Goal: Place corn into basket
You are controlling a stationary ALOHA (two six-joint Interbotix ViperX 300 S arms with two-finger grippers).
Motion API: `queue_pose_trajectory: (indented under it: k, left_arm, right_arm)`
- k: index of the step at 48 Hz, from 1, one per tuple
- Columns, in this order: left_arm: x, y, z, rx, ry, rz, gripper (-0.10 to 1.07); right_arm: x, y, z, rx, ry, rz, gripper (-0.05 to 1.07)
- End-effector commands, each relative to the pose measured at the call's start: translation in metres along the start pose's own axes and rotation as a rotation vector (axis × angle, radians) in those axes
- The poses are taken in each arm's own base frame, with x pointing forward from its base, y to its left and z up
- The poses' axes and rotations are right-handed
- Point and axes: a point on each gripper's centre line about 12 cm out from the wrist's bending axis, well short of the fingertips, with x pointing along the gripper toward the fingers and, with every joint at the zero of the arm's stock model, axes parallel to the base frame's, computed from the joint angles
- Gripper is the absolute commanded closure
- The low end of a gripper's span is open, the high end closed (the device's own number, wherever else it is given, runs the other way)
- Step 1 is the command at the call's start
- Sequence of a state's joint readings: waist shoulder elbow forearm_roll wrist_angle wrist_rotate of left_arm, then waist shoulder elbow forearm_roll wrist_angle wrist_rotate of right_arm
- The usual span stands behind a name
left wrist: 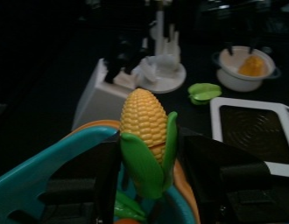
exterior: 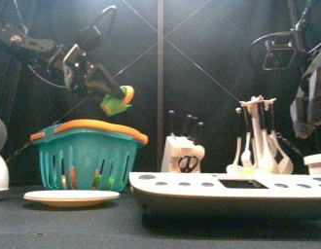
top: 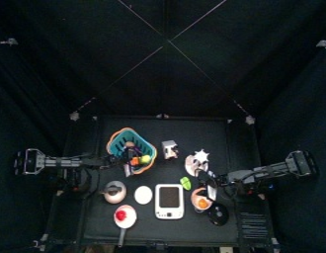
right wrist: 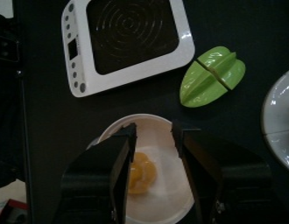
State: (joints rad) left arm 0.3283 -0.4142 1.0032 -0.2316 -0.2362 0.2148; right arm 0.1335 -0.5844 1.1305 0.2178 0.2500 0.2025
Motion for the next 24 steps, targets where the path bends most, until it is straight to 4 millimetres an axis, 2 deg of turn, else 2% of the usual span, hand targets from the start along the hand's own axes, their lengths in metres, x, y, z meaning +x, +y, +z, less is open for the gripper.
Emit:
queue_pose_trajectory:
  k: [1, 11, 24]
  left_arm:
    - [-0.001, 0.004, 0.001, -0.016, -0.008, 0.017, 0.22]
    - [-0.004, 0.005, -0.012, -0.014, 0.024, 0.018, 0.01]
    - [-0.003, 0.004, -0.011, -0.014, 0.016, 0.017, 0.0]
  right_arm:
    - [-0.002, 0.002, 0.007, -0.003, -0.027, 0.007, 0.26]
    - [-0.002, 0.001, 0.008, -0.032, -0.029, -0.002, 0.26]
    - [-0.002, 0.001, 0.008, -0.033, -0.029, -0.003, 0.26]
